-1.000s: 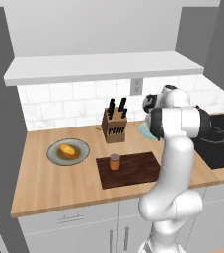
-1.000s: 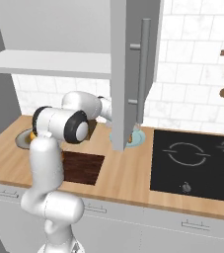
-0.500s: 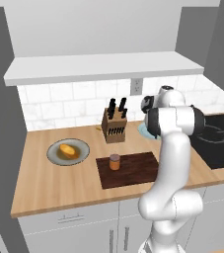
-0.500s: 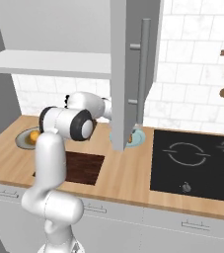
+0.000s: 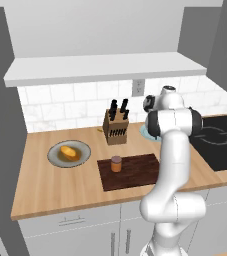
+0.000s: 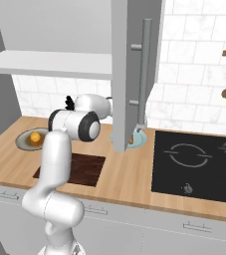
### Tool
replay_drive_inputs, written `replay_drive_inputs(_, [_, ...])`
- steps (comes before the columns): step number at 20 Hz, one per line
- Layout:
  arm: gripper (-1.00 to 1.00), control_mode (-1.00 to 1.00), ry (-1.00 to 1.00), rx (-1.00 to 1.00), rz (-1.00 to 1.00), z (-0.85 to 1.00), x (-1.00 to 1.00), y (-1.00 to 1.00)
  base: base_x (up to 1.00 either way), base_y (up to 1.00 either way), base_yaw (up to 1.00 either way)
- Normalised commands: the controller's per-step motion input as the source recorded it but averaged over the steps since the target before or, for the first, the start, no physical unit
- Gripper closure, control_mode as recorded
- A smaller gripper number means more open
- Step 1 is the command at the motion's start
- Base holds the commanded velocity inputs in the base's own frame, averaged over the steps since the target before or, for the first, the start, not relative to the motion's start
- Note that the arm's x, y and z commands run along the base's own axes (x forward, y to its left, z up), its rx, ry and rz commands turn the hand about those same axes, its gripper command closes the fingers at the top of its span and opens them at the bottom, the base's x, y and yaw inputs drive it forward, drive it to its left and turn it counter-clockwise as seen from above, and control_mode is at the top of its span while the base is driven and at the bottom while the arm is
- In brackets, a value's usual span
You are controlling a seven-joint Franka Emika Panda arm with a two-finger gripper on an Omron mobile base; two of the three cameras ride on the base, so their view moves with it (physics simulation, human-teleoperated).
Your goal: From the different types of pastries on the counter, select a croissant and place it on the cutting board. Then retrieve a jar of jam from the cabinet and place it alongside the croissant on the cutting board.
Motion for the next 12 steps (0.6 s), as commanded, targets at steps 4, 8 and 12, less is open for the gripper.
replay_drive_inputs(4, [-1.0, -1.0, 0.14, 0.07, 0.15, -0.01, 0.11, 0.0, 0.0, 0.0, 0.0])
replay_drive_inputs(8, [-1.0, -1.0, 0.1, 0.0, 0.15, -0.21, 0.02, 0.0, 0.0, 0.0, 0.0])
replay_drive_inputs(12, [-1.0, -1.0, 0.08, 0.0, 0.16, -0.32, 0.0, 0.0, 0.0, 0.0, 0.0])
